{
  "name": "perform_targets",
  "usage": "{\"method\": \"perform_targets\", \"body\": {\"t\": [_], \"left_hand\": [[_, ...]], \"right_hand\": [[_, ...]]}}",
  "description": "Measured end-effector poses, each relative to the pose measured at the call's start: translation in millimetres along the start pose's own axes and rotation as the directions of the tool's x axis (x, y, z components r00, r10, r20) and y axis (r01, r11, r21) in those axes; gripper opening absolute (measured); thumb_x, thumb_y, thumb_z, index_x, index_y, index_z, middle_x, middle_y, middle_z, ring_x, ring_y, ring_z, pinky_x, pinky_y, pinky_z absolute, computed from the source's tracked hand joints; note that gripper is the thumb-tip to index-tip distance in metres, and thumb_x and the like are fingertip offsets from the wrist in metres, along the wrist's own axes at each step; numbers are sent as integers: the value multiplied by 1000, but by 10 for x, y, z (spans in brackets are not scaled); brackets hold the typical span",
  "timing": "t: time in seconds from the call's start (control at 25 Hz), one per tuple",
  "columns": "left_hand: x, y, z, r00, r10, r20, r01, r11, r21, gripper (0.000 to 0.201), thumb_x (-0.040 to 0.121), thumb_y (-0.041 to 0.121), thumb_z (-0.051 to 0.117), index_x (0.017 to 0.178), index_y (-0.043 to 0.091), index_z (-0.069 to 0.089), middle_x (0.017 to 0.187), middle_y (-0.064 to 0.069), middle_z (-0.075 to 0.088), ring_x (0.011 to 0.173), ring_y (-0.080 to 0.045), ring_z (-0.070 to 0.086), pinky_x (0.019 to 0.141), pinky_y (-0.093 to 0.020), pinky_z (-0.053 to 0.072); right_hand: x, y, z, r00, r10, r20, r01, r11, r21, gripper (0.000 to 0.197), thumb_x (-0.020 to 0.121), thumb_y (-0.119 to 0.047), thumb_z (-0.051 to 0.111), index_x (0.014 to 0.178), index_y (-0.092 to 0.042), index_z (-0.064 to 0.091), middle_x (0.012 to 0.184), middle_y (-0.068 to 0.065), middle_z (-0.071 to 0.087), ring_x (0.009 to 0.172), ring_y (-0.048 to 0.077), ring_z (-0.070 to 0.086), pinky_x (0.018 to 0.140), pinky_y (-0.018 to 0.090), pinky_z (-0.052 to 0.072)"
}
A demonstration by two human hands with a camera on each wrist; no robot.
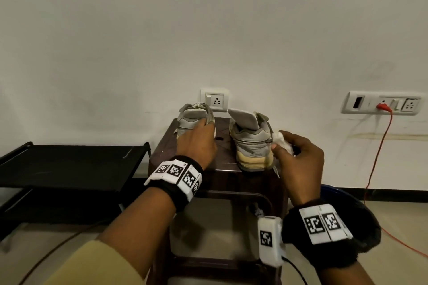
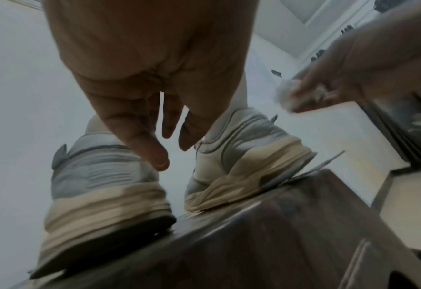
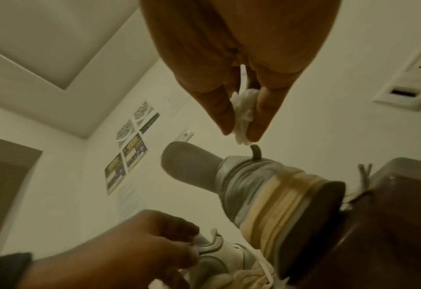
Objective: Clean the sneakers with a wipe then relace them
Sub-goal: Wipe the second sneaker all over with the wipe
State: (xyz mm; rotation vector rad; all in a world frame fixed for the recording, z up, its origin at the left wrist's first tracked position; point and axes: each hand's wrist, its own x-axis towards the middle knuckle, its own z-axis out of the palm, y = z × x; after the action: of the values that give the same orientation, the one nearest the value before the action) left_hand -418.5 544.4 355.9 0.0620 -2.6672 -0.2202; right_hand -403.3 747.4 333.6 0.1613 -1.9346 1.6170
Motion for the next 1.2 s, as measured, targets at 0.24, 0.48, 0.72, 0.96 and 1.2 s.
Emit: {"method": "perform_targets", "body": {"t": [0.24,0.48,0.72,0.96,1.2], "left_hand": [[246,-81,-78,999,3,52,-22,933,360,51,91,16,53,138,5,38,130,-15,46,89,-31,67,63,-37,49],[170,-142,-200,988,-100,116,52,932,359,41,90,24,56,127,6,50,126,-18,45,101,-37,60,80,-40,49],[-271,-477,-563,983,-165,79,130,935,330,35,81,29,62,114,18,61,120,-9,56,96,-31,63,72,-36,47],[-532,-527,-666,986,-143,86,54,764,643,31,79,17,52,107,10,64,118,-16,61,119,-37,46,94,-42,37],[-429,-549,-514,995,-100,23,83,913,399,30,86,36,53,107,15,54,85,-3,70,88,-24,65,108,-44,24]], "right_hand": [[-122,-118,173,990,-83,112,80,996,34,26,78,-4,72,99,-19,73,97,-3,70,92,6,64,81,20,51],[-91,-13,116,984,-126,122,133,990,-46,24,78,-7,71,97,-21,74,96,-6,69,92,6,63,81,26,52],[-199,-87,170,973,-90,212,105,993,-61,24,79,-13,73,97,-28,72,90,-18,67,87,-6,60,79,11,45],[-421,-194,289,950,-77,302,102,993,-67,23,78,-15,75,100,-22,72,87,-15,67,83,-11,57,68,-4,36],[-413,-271,308,950,-60,305,86,994,-74,15,81,-25,72,97,-24,71,80,-27,59,77,-15,56,63,-4,36]]}}
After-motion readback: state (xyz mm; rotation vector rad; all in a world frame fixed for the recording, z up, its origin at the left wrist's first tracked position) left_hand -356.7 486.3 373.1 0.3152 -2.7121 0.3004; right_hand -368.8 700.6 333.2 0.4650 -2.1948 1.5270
